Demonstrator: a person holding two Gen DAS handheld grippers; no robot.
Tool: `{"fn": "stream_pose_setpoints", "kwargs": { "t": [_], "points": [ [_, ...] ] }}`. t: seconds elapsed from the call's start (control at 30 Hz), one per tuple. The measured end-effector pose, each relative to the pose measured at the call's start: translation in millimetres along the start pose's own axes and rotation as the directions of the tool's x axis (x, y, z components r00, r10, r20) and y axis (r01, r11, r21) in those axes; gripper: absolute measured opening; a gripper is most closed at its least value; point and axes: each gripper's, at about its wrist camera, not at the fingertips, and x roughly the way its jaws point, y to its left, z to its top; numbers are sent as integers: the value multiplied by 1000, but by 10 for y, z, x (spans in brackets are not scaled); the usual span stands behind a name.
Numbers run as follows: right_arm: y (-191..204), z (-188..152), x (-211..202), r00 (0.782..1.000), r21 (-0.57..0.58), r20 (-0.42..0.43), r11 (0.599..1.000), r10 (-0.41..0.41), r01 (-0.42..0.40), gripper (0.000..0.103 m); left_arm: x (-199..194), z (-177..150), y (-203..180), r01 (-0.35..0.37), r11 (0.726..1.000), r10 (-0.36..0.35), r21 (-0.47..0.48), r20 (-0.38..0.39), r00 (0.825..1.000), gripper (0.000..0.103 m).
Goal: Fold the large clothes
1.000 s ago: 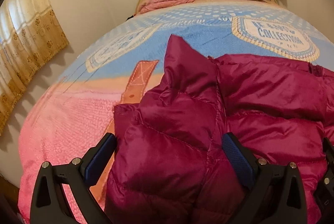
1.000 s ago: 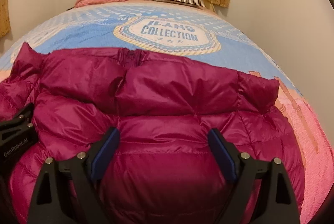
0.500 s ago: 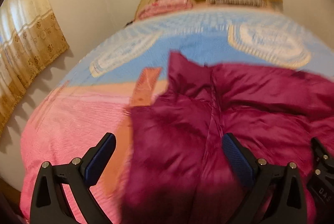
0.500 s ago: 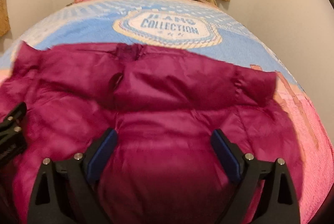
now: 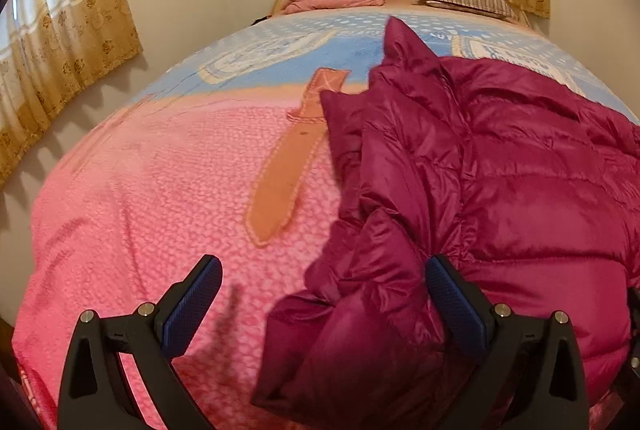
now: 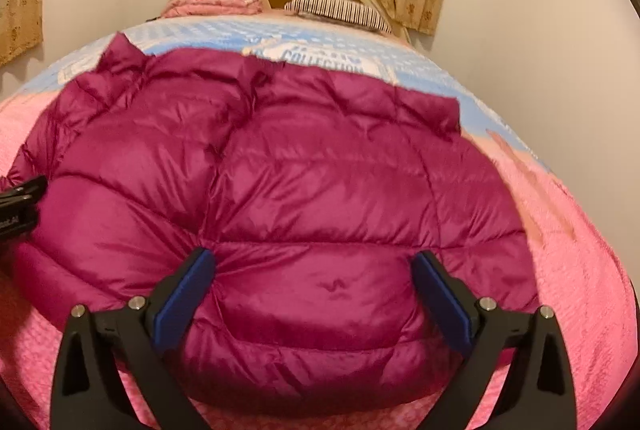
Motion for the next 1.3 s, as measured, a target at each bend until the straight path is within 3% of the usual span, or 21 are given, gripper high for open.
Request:
{"fn": "stream_pose_setpoints", "kwargs": {
  "t": [0.2,0.33,0.4,0.43,0.5,0.53,0.57,0.63,0.97,1.17,1.3],
  "points": [
    [0,-40,27,1000,-5,0,1000,-13,13,102,55,-29,-7,43,999,-44,-31,-20,999,101],
    [-1,-70,11,1000,-5,14,1000,-22,22,102,-26,-29,-62,128,991,-130,-32,-40,991,71],
    [7,-95,-12,1000,-4,18,1000,-26,26,102,-48,-27,-141,117,993,-118,-9,-36,992,68],
    [12,-98,-13,999,-2,19,1000,-26,26,102,-43,-18,-171,126,992,-126,-5,-38,991,60],
    [41,-116,-42,999,-2,22,1000,-29,29,102,-64,3,-234,151,988,-150,13,-45,988,44],
    [45,-116,-47,999,-3,21,1000,-30,30,102,-94,9,-270,156,987,-154,32,-38,987,24],
    [51,-110,-49,999,-7,19,999,-32,33,102,-146,9,-321,152,986,-150,67,-23,988,15],
    [55,-86,-42,999,-10,6,999,-34,34,102,-243,-2,-351,133,986,-134,98,4,991,12],
    [325,-39,-145,999,-45,10,998,-50,50,101,-575,24,176,151,988,-154,39,78,985,10],
    [728,61,-210,998,-130,16,990,56,-53,101,-735,148,546,83,996,-84,16,128,988,9],
    [458,130,-368,986,-127,4,978,169,-167,101,-881,302,506,65,997,-72,52,163,984,9]
  ]
}}
